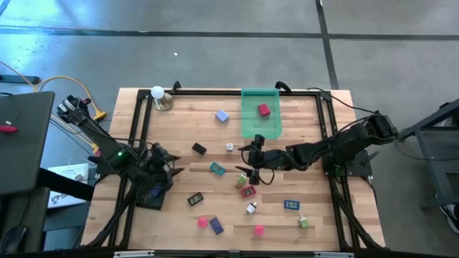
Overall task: Pick & Place Office items
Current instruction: Put the purple white charger adapter into the green bin
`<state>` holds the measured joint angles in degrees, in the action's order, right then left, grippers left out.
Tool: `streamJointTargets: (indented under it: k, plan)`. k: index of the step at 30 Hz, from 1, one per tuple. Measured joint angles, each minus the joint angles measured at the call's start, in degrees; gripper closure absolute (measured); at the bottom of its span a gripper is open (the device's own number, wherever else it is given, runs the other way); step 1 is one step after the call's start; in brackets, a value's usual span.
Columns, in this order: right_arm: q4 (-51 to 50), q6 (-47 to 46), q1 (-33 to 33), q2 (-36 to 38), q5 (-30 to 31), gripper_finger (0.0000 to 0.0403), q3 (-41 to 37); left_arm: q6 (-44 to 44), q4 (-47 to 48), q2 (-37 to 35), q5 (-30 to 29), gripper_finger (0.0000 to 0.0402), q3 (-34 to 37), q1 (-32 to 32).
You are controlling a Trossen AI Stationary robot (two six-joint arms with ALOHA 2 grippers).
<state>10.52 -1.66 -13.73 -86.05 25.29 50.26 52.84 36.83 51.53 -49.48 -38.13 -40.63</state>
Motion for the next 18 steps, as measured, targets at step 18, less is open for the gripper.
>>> streamJointTargets:
  k: [18]
  plan:
    - [-1.2,-0.1,0.0,0.0,3.8,0.0103,0.0,-25.6,-13.0,8.8,14.9,0.0174,0.0,20.9]
